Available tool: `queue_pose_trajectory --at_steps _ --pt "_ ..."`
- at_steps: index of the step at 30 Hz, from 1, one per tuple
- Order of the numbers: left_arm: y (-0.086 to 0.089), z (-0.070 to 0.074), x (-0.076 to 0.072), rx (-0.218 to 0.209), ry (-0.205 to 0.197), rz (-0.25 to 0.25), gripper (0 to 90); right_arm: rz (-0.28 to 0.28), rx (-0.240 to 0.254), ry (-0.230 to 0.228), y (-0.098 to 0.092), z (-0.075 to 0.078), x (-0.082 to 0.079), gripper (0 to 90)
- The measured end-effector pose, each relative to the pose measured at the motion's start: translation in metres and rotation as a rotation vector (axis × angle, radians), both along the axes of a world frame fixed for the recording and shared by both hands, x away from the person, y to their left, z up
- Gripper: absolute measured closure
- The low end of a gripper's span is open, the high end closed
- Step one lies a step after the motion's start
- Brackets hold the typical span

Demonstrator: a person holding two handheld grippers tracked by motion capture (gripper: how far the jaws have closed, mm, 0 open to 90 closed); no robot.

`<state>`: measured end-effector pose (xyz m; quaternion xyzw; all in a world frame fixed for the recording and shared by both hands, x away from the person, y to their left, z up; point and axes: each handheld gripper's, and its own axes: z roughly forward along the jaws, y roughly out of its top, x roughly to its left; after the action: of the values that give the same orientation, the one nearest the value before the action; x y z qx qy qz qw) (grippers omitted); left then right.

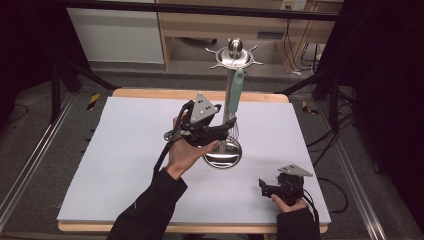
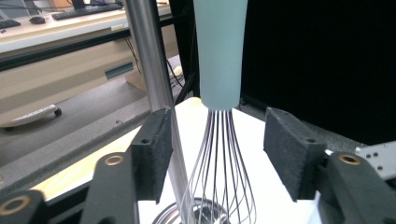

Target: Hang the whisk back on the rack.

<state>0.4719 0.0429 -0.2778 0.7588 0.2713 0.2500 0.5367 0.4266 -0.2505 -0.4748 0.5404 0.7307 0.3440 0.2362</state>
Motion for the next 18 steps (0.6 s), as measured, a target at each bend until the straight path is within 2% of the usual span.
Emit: queue_pose_trajectory --at_steps 5,8,13,18 --pt "0.009 -0.009 -0.003 0.020 -0.010 0.010 37.6 -0.003 -0.004 -0.001 0.000 0.000 0.000 6.5" --pt "0.015 -0.016 -0.006 0.013 0.003 0.005 36.8 -0.005 -0.002 0.001 0.001 -0.001 -0.001 6.5" --pt "0.027 -0.030 -0.010 0.027 0.017 0.006 33.0 0.001 -0.013 -0.002 0.000 -0.001 0.000 6.5" --pt "0.042 -0.047 -0.012 0.061 0.039 0.026 30.7 -0.005 -0.014 -0.005 -0.001 -0.001 -0.001 6.6"
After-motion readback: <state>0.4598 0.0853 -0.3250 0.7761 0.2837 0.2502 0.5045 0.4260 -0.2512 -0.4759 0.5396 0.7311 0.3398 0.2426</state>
